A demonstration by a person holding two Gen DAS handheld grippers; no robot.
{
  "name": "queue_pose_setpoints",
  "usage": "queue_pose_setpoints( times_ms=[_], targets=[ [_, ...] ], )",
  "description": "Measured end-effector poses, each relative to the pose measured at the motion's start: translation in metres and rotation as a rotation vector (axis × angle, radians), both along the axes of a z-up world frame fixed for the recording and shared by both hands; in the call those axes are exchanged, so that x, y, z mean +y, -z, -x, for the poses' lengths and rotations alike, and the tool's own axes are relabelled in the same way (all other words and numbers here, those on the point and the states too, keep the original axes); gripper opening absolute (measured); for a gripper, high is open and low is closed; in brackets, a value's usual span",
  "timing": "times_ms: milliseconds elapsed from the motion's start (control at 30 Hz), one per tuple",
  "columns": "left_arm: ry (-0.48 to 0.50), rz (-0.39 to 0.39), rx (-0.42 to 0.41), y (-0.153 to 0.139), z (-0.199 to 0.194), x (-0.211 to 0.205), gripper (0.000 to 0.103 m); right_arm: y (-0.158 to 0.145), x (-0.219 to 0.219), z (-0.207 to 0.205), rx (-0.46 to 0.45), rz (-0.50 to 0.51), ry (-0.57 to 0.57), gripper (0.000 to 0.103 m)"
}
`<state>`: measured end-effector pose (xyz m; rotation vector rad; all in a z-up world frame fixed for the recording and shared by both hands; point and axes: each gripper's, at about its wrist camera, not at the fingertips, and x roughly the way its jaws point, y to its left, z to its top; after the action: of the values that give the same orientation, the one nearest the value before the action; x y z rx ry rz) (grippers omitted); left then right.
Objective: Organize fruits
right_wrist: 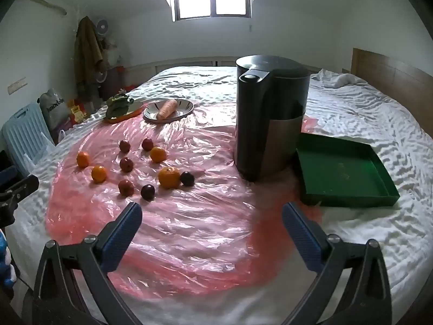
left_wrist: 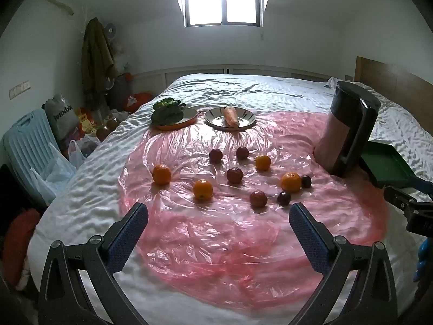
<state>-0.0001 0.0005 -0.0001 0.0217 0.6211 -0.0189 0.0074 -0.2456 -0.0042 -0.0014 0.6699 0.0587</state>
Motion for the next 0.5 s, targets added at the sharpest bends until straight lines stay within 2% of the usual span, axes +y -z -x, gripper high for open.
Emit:
queue_pose_setpoints(
  times_ms=[500],
  targets=[
    [0.002,-0.004,0.006,-0.0003,0.0004,-0.0007,0.102,0.0008,-0.0012,0.0014,-0.008,-0.018,-0.001,0.103]
  ],
)
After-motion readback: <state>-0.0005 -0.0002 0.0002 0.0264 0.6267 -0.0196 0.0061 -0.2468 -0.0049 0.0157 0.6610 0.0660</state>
